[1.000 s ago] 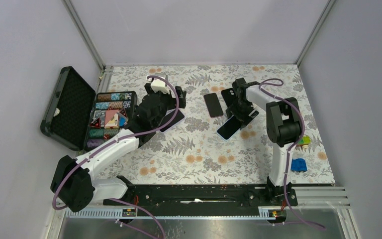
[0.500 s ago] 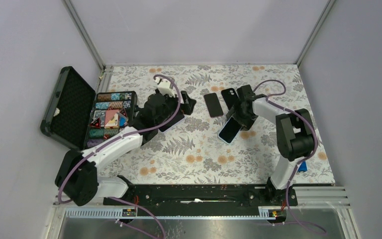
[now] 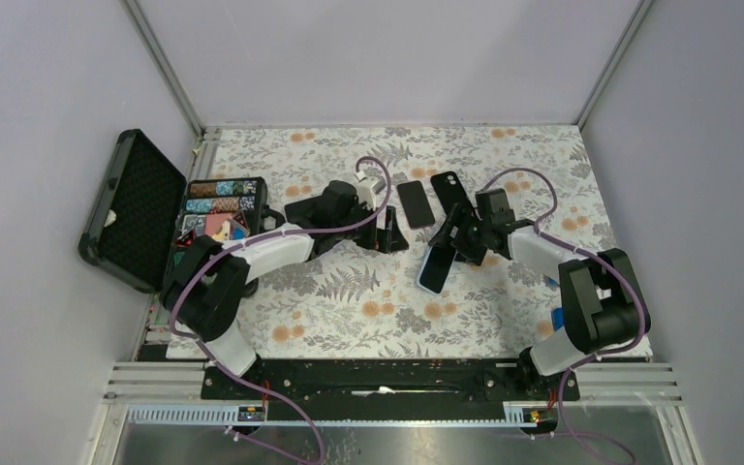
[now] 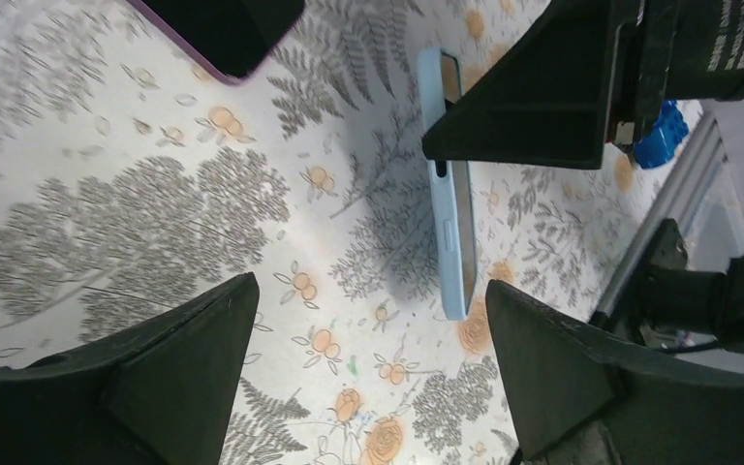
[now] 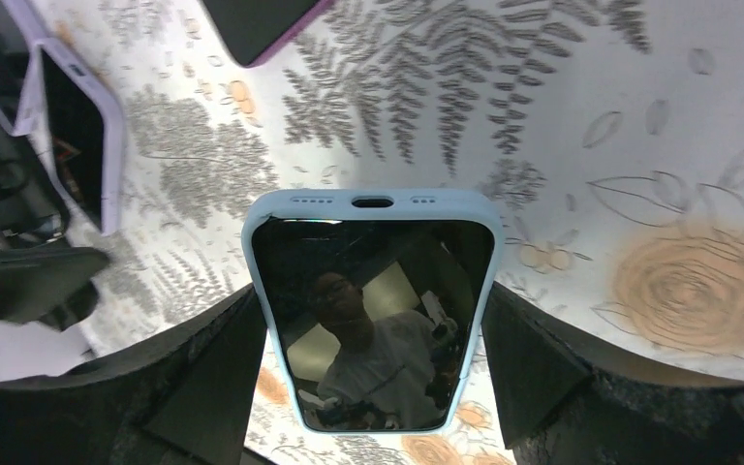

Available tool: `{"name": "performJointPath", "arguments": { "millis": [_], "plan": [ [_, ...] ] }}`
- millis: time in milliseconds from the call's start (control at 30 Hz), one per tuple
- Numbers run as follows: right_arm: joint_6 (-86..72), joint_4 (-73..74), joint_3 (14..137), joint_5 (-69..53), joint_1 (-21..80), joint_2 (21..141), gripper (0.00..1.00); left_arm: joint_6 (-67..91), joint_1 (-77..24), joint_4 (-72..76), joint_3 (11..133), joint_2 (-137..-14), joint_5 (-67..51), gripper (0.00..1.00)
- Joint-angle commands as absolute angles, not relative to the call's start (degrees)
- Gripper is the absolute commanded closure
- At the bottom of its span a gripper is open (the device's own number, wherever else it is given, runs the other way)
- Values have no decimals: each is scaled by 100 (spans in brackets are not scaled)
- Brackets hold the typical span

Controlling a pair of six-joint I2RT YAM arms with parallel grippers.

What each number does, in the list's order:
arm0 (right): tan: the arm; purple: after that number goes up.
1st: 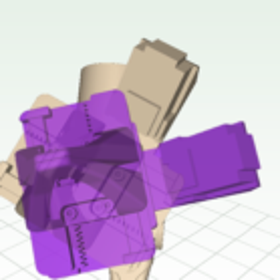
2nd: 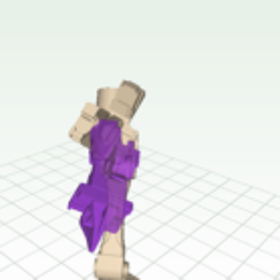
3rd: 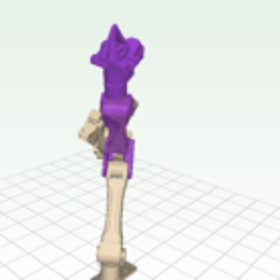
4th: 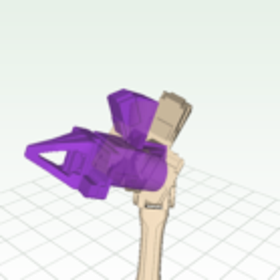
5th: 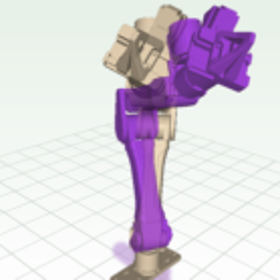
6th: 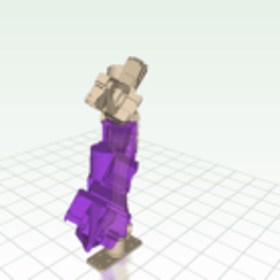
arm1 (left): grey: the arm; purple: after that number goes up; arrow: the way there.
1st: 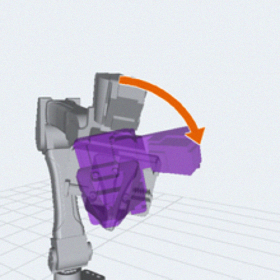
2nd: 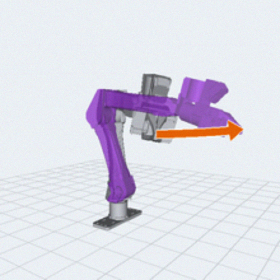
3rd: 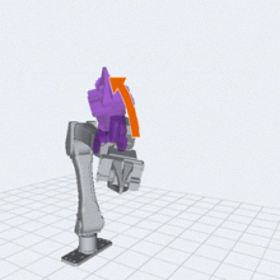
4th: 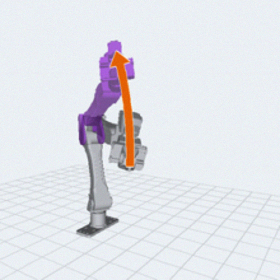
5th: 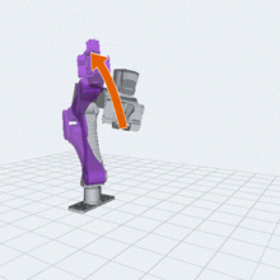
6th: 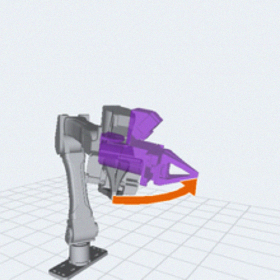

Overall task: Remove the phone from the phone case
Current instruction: Pick up the phone at the center of the board.

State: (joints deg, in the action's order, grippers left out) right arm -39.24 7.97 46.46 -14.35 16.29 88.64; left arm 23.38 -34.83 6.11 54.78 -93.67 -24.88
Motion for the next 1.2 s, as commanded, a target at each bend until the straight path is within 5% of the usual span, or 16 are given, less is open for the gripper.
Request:
{"name": "performJointPath", "arguments": {
  "millis": [0, 367, 600, 700, 767, 867, 1167],
  "plan": [
    [-4412, -646, 4543, -2474, 1661, 8669, 66, 2797, -3503, 958, 5711, -9579, -3303, 11],
    [-4992, -1567, 4569, -2915, 1901, 8904, 65, 3512, -3791, 1112, 5971, -10087, -3088, 23],
    [-5181, -1297, 4688, -2714, 2075, 8796, 63, 3557, -3791, 1198, 5815, -9825, -2648, 56],
    [-5363, -1476, 4568, -2760, 2075, 8709, 61, 3591, -3799, 1314, 5713, -9727, -2703, 84],
    [-5483, -1626, 4465, -2863, 2075, 8645, 53, 3698, -3804, 1469, 5654, -9700, -2867, 100],
    [-5686, -1897, 4142, -2823, 2074, 8296, 4, 3882, -3796, 1783, 5479, -9581, -2971, 100],
    [-5366, -2253, 3779, -2935, 2074, 7219, 0, 4137, -3671, 2041, 5300, -8827, -3133, 100]
  ]
}}
